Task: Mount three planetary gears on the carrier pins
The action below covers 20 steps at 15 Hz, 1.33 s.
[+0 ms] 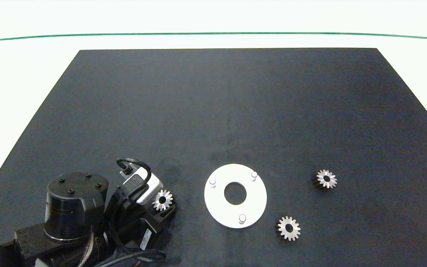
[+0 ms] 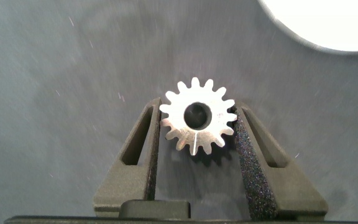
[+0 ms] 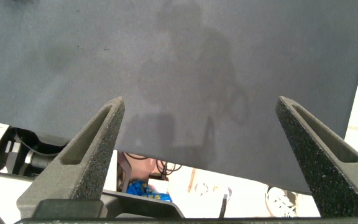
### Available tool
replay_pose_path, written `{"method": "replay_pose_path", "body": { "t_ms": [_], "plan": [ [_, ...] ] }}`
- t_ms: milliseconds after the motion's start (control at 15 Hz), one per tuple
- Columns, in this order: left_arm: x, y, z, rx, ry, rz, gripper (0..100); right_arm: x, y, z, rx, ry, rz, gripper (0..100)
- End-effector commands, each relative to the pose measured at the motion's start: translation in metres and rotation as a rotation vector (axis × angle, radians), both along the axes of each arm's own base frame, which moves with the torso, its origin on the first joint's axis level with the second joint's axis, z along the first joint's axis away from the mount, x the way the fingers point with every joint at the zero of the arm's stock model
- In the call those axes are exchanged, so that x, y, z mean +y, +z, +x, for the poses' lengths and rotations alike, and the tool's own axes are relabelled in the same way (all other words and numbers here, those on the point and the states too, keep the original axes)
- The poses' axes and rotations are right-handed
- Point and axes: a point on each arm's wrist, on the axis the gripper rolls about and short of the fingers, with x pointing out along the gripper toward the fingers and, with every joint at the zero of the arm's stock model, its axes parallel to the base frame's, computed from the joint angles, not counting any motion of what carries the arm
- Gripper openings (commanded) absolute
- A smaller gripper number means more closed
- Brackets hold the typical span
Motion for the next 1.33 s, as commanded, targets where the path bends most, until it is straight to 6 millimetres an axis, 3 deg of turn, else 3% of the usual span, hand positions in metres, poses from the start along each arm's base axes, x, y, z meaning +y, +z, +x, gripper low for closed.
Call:
{"method": "replay_pose_path", "body": {
  "t_ms": [67,200,333,667,867,1333],
  "plan": [
    [-0.004,0.015,-0.004,-0.053,-0.021,-0.036,1,0.000,-0.001,0.000,0.003,0.002,-0.002,100],
    [-0.006,0.019,-0.008,-0.072,-0.020,-0.039,1,0.000,-0.001,0.000,0.003,0.002,-0.002,100],
    [-0.023,0.026,-0.017,-0.089,-0.050,-0.027,1,0.000,-0.001,0.000,0.003,0.002,-0.002,100],
    [-0.036,0.066,-0.010,-0.081,-0.053,-0.001,1,0.000,0.000,-0.001,-0.001,0.002,-0.002,100],
    [-0.045,0.074,-0.007,-0.090,-0.066,-0.006,1,0.000,0.000,-0.001,-0.001,0.003,-0.003,100],
    [-0.078,0.056,-0.005,-0.050,-0.111,0.050,1,0.000,0.003,-0.003,-0.024,0.003,-0.001,100]
  ]
}}
